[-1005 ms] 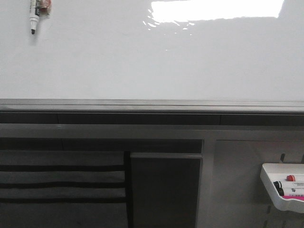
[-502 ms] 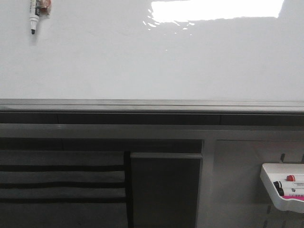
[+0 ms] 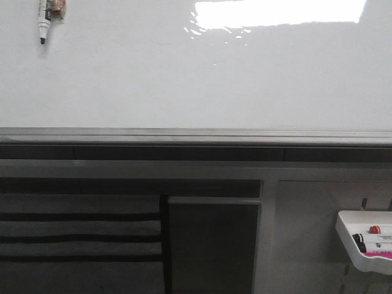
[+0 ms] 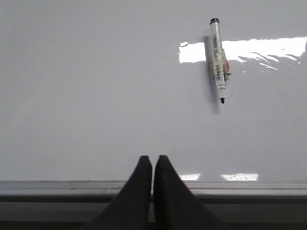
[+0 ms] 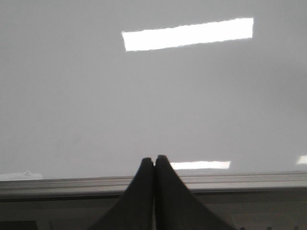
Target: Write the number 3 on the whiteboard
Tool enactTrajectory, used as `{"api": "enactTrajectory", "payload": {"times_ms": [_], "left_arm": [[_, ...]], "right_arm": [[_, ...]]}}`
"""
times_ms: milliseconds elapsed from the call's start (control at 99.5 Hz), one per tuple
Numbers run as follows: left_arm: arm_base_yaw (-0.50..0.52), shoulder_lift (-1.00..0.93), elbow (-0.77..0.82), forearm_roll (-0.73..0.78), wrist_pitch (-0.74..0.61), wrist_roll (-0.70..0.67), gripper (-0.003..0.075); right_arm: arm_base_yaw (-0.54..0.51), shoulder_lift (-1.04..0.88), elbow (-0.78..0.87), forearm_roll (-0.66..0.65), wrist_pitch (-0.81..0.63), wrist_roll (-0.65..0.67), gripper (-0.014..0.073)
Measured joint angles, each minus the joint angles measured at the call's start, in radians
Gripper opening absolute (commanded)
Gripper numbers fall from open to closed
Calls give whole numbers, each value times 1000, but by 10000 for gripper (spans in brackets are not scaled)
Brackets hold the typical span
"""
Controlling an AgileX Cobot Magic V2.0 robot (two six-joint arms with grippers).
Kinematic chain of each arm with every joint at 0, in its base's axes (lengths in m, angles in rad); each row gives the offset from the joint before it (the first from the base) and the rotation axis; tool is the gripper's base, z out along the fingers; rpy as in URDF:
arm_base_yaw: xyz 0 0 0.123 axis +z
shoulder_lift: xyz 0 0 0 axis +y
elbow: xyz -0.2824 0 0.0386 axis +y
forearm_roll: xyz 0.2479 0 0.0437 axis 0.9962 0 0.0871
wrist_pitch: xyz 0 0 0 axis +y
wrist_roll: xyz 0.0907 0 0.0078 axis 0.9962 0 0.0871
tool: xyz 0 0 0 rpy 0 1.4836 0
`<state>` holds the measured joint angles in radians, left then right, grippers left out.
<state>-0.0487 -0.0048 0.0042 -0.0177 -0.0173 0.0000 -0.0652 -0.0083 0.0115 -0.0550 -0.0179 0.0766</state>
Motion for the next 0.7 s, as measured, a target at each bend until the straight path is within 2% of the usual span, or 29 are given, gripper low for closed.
{"api": "enactTrajectory", "payload": {"times_ms": [322, 482, 583, 703], "left_arm": [[0, 0, 0, 0, -2, 0, -20], [0, 0, -5, -43, -17, 0, -20], [0, 0, -53, -65, 17, 0, -20], [0, 4, -186, -69, 126, 0, -20]], "right_arm": [[0, 0, 0, 29, 18, 0, -62], [0, 0, -21, 117, 163, 0, -62], [0, 3, -84, 132, 227, 0, -62], [0, 47, -190, 138, 243, 0, -62]]}}
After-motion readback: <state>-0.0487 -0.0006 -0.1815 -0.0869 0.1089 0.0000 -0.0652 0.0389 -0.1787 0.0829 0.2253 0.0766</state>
